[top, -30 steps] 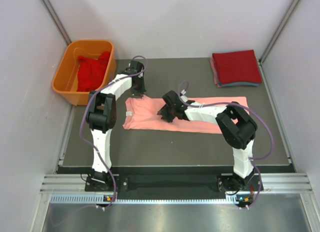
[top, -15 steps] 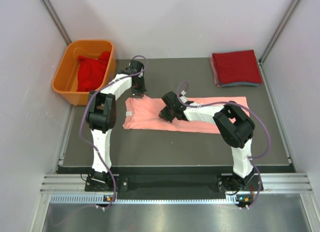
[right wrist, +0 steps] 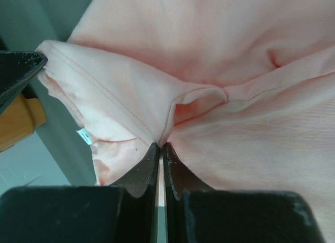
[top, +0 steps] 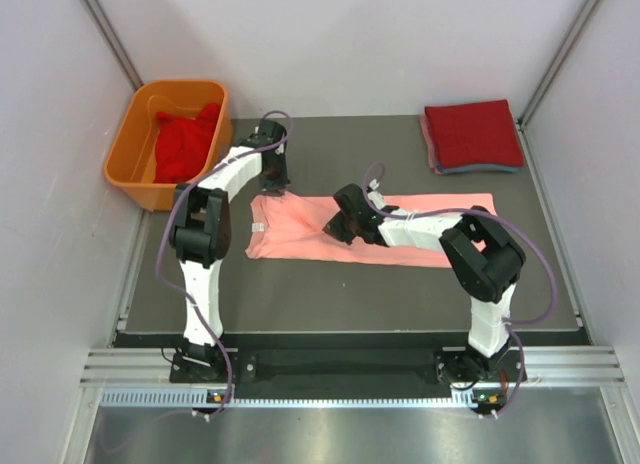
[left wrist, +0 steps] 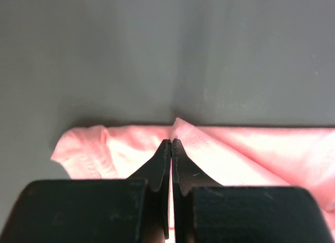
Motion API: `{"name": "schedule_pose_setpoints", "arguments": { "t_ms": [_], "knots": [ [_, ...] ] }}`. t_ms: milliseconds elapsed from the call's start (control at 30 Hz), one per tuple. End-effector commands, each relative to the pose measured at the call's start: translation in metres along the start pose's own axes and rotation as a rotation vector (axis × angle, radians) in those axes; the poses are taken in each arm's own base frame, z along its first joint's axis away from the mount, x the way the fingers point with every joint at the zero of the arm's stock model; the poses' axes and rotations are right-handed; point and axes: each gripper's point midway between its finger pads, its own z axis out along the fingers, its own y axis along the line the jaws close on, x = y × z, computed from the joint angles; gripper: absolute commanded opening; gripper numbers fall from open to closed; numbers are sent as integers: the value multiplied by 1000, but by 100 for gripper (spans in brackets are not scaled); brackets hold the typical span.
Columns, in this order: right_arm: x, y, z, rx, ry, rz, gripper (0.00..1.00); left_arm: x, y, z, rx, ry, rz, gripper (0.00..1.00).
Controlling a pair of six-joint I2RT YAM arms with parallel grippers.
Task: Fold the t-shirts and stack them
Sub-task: Fold the tshirt
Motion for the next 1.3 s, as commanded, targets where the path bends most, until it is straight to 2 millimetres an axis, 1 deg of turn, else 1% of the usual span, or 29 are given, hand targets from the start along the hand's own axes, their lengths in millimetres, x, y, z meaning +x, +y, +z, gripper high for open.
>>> {"name": "schedule_pose_setpoints", "arguments": {
  "t_ms": [0,67,100,167,267,300,367,400,500,633,667,700,767,900,1067,1133,1167,1267],
  "knots": [
    [-22,18,-20,-83,-37,-9,0,-24,-2,-42,3,-83,-30,0],
    [-27,18,-24,-98,-39,-7,0,-24,-1,-46,3,-87,-37,0],
    [-29,11,-23,-91,-39,-8,0,-22,-1,-46,5,-83,-43,0],
    [-29,8,-25,-99,-24,-13,0,-21,-6,-51,30,-84,-45,0],
    [-33,11,-26,-131,-14,-12,0,-25,-13,-57,56,-103,-58,0],
    [-32,9,-26,-129,-11,-19,0,-27,-13,-58,59,-110,-56,0],
    [-33,11,-28,-144,-8,-23,0,-29,-20,-60,94,-112,-50,0],
    [-33,11,-28,-148,-6,-23,0,-30,-21,-60,94,-115,-50,0],
    [-30,12,-29,-159,12,-27,0,-25,-19,-59,86,-89,-56,0],
    [-29,10,-32,-163,23,-34,0,-11,-10,-66,45,-48,-69,0],
    [-31,8,-34,-164,21,-38,0,-6,-2,-68,5,-43,-73,0],
    [-31,8,-35,-166,21,-41,0,-3,0,-70,-3,-38,-74,0],
    [-33,11,-40,-178,14,-50,0,7,3,-74,-11,-9,-83,0],
    [-37,8,-46,-180,6,-76,0,22,8,-78,-22,18,-97,0],
    [-35,2,-45,-166,18,-113,0,42,12,-78,-28,63,-112,0],
    [-34,-3,-42,-154,21,-120,0,48,14,-80,-31,72,-115,0],
    [-29,-4,-43,-158,46,-130,0,51,14,-81,-34,75,-120,0],
    [-27,-8,-42,-149,57,-142,0,58,15,-87,-32,75,-125,0]
  ]
}}
